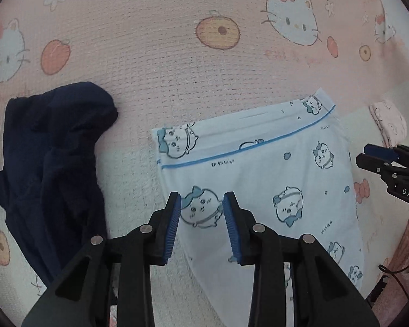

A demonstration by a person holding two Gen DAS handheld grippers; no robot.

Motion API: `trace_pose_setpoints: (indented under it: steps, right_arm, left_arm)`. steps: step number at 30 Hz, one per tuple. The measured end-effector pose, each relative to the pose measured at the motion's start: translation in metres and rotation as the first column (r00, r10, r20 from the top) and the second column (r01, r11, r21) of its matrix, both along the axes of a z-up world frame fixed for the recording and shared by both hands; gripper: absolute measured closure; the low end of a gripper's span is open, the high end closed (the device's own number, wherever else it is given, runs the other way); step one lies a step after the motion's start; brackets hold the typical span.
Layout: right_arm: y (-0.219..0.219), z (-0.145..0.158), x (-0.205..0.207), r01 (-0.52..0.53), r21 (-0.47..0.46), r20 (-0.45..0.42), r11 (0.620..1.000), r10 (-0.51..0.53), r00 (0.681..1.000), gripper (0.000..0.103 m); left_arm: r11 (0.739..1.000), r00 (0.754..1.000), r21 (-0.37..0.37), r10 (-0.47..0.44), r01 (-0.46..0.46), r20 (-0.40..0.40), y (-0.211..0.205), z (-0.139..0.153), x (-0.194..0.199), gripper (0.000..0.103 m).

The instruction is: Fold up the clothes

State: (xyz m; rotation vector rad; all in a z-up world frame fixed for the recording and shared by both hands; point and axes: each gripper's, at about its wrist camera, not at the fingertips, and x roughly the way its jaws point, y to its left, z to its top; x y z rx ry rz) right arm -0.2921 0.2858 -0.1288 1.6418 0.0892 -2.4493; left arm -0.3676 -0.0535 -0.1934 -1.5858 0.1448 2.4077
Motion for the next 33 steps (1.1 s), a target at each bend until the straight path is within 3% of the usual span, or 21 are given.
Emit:
trace_pose_setpoints:
  steps: [4, 7, 10, 12, 18, 19, 21, 23, 24, 31, 33]
  right_arm:
    - [-0.044, -0.010, -0.037, -0.059, -0.011, -0.006, 0.998, 0.059, 0.998, 0.065]
    - [-0.065, -0.009, -0.058, -0.044, -0.054, 0.011, 0.998, 0.045, 0.999, 0.065]
    - [-0.089, -0.017, -0.070, -0.099, -0.003, 0.001, 0.995, 0.099, 0.995, 0.066]
    - [-0.103, -0.019, -0.075, -0.140, 0.042, 0.016, 0.989, 0.140, 0.990, 0.066]
    - [-0.082, -0.021, -0.074, -0.182, 0.099, 0.004, 0.978, 0.182, 0.983, 0.067]
    - [-0.073, -0.020, -0.074, -0.172, 0.127, 0.001, 0.977, 0.174, 0.985, 0.068]
    - [-0.050, -0.019, -0.074, -0.143, 0.127, 0.001, 0.982, 0.144, 0.990, 0.073]
    - [-0.028, -0.015, -0.075, -0.101, 0.075, 0.014, 0.992, 0.101, 0.995, 0.085]
    - [-0.021, -0.011, -0.074, -0.079, 0.057, 0.009, 0.995, 0.078, 0.997, 0.086]
    - [-0.035, 0.010, -0.065, -0.082, 0.002, -0.072, 0.997, 0.082, 0.994, 0.077]
    - [-0.065, -0.008, -0.077, -0.101, 0.030, -0.058, 0.994, 0.103, 0.993, 0.077]
  left_arm:
    - [0.999, 0.999, -0.041, 0.003, -0.004, -0.032, 0.020, -0.007, -0.021, 0.069]
    - [1.000, 0.998, -0.022, -0.010, 0.009, -0.056, 0.022, -0.011, -0.034, 0.069]
    - [0.999, 0.999, -0.033, -0.017, 0.015, -0.044, 0.021, -0.022, -0.043, 0.069]
    - [1.000, 1.000, 0.000, -0.001, 0.001, -0.030, 0.017, -0.026, -0.048, 0.068]
    - [0.997, 0.999, -0.061, -0.049, 0.048, -0.016, 0.013, -0.028, -0.053, 0.065]
    - [0.998, 1.000, -0.060, -0.020, 0.019, -0.008, 0.004, -0.027, -0.055, 0.065]
    - [0.988, 0.994, -0.107, 0.112, -0.112, -0.009, -0.023, -0.026, -0.062, 0.044]
    - [0.976, 0.977, -0.032, 0.214, -0.214, 0.003, -0.051, -0.019, -0.067, 0.044]
    - [0.972, 0.972, -0.010, 0.234, -0.235, -0.005, -0.056, -0.014, -0.067, 0.044]
    - [0.997, 0.996, 0.011, 0.075, -0.074, -0.056, -0.007, -0.008, -0.058, 0.044]
    - [0.997, 0.996, 0.020, 0.076, -0.075, -0.056, -0.009, -0.008, -0.058, 0.044]
